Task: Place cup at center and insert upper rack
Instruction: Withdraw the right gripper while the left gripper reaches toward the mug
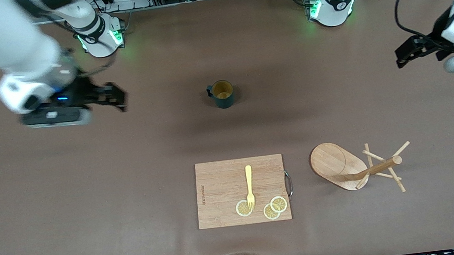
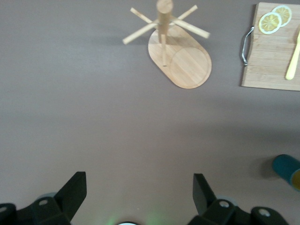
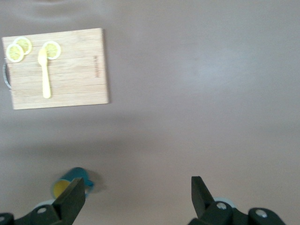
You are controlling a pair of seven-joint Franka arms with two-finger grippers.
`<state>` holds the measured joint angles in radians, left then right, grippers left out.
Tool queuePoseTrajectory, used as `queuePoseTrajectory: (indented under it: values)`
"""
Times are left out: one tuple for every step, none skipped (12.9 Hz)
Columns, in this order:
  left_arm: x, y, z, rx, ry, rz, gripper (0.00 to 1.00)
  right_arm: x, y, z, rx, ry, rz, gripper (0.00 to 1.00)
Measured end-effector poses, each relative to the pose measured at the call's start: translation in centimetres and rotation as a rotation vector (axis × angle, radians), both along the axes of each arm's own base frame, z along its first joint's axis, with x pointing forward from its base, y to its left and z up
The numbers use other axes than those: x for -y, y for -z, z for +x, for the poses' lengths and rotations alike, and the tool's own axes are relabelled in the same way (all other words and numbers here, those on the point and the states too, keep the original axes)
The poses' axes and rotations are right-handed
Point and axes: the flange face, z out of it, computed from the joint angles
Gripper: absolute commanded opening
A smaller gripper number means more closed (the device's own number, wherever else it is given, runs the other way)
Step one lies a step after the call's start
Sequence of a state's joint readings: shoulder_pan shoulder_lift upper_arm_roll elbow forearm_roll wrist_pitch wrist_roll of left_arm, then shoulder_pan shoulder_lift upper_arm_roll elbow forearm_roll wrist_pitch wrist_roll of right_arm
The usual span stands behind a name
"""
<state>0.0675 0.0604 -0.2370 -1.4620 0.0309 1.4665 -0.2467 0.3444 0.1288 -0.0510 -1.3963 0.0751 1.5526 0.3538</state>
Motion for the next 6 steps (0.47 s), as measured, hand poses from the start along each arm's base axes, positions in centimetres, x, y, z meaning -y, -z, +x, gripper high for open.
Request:
queuePoseTrajectory:
  values:
    - [1.4, 0.1, -0.2, -0.001, -0.017, 0.0, 1.0, 3.7, -0.9, 0.3, -0.001, -0.013, -0.002, 1.0]
    - [3.0, 0.4, -0.4, -0.004, -0.038, 0.001, 1.0, 7.2, -1.3, 0.6, 0.001, -0.019, -0.003, 1.0]
    - [4.9, 0.8, -0.4, -0.002, -0.064, -0.002, 1.0, 10.4, -1.6, 0.9, 0.006, -0.022, -0.003, 1.0]
    - [6.8, 1.2, -0.3, 0.008, -0.094, -0.009, 1.0, 12.9, -1.7, 1.1, 0.008, -0.024, -0.003, 1.0]
    - [8.9, 1.8, -0.2, 0.02, -0.129, -0.019, 1.0, 15.0, -1.8, 1.2, 0.012, -0.028, -0.004, 1.0]
    - [10.8, 2.3, -0.1, 0.028, -0.161, -0.03, 1.0, 16.9, -1.9, 1.1, 0.014, -0.037, -0.004, 1.0]
